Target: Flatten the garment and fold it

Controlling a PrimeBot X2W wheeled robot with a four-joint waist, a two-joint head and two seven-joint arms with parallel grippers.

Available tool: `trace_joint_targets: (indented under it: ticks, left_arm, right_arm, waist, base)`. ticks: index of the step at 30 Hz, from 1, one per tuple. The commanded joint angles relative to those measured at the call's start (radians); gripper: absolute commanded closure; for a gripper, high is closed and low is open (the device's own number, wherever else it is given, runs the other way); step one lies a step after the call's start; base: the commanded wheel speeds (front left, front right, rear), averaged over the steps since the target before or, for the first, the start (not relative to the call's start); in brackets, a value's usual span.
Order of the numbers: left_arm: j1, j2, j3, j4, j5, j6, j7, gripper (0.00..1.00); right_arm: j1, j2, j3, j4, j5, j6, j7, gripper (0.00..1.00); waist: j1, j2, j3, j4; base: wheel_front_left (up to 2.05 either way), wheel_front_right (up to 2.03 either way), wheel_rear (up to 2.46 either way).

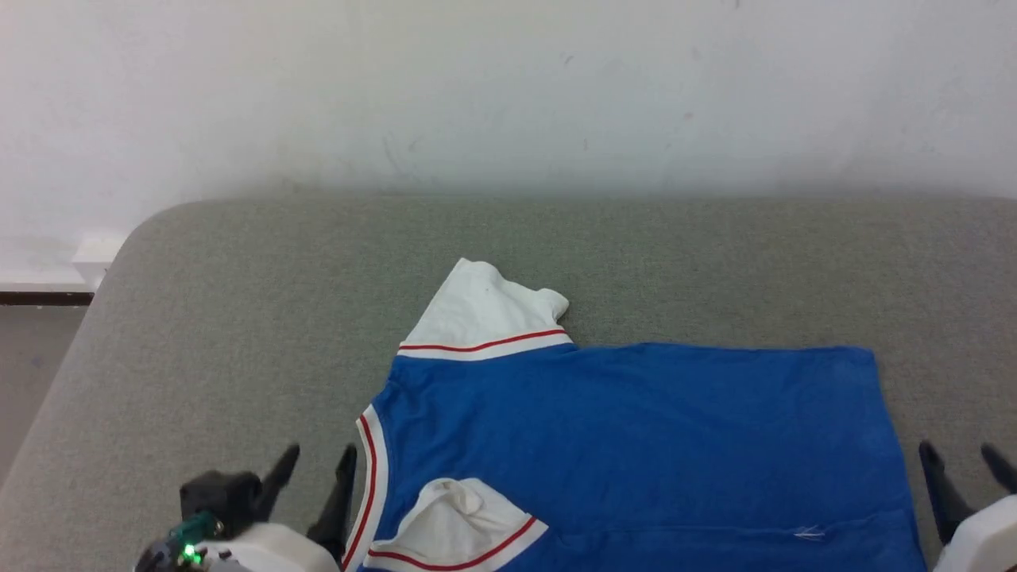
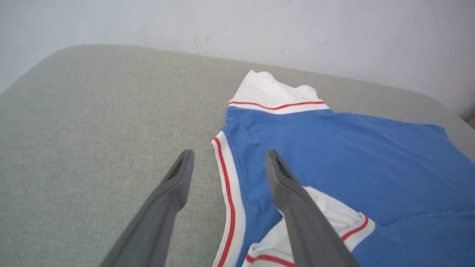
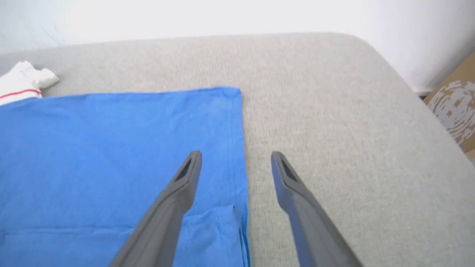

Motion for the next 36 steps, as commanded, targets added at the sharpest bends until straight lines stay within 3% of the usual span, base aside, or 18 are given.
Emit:
trace_joint_targets:
  ticks: [1, 7, 10, 16, 20, 23, 31, 36]
  left_arm:
    - [-0.032, -0.002, 0.013, -0.007, 0.043, -0.014, -0.043, 0.00]
    - [-0.146, -0.008, 0.023, -0.027, 0.194, -0.068, -0.085, 0.00]
    - [-0.251, -0.002, -0.005, 0.010, 0.237, -0.115, -0.047, 0.00]
    - [-0.528, 0.014, -0.059, 0.148, 0.271, -0.252, 0.171, 0.00]
    - [-0.709, 0.018, -0.079, 0.283, 0.252, -0.361, 0.338, 0.00]
    - [-0.817, 0.017, -0.085, 0.393, 0.223, -0.415, 0.469, 0.00]
    - [-0.985, 0.012, -0.088, 0.608, 0.140, -0.461, 0.748, 0.00]
    - [-1.019, 0.017, -0.104, 0.647, 0.098, -0.484, 0.826, 0.00]
  right_arm:
    - [-0.017, -0.014, 0.017, -0.021, -0.009, -0.002, -0.061, 0.00]
    - [-0.057, -0.016, 0.069, -0.102, -0.034, -0.002, -0.265, 0.00]
    - [-0.082, -0.006, 0.088, -0.131, -0.056, -0.002, -0.333, 0.00]
    - [-0.141, 0.029, 0.144, -0.180, -0.081, -0.002, -0.405, 0.00]
    - [-0.179, 0.046, 0.170, -0.193, -0.083, -0.002, -0.423, 0.00]
    - [-0.203, 0.059, 0.182, -0.190, -0.078, -0.002, -0.428, 0.00]
    - [-0.240, 0.090, 0.195, -0.172, -0.045, -0.002, -0.447, 0.00]
    - [-0.252, 0.100, 0.195, -0.153, -0.025, -0.002, -0.456, 0.00]
  waist:
    - [0.0000, 0.0000, 0.000, -0.007]
    - [0.0000, 0.0000, 0.051, -0.055]
    - [0.0000, 0.0000, 0.100, -0.091]
    - [0.0000, 0.0000, 0.222, -0.185]
    - [0.0000, 0.0000, 0.294, -0.246]
    - [0.0000, 0.0000, 0.337, -0.286]
    - [0.0000, 0.0000, 0.415, -0.352]
    - [0.0000, 0.0000, 0.440, -0.371]
  base:
    - [0.00, 0.00, 0.00]
    - [0.00, 0.00, 0.00]
    - [0.00, 0.00, 0.00]
    - [0.00, 0.00, 0.00]
    - [0.00, 0.00, 0.00]
    - [0.00, 0.00, 0.00]
    - [0.00, 0.00, 0.00]
    - [0.00, 0.00, 0.00]
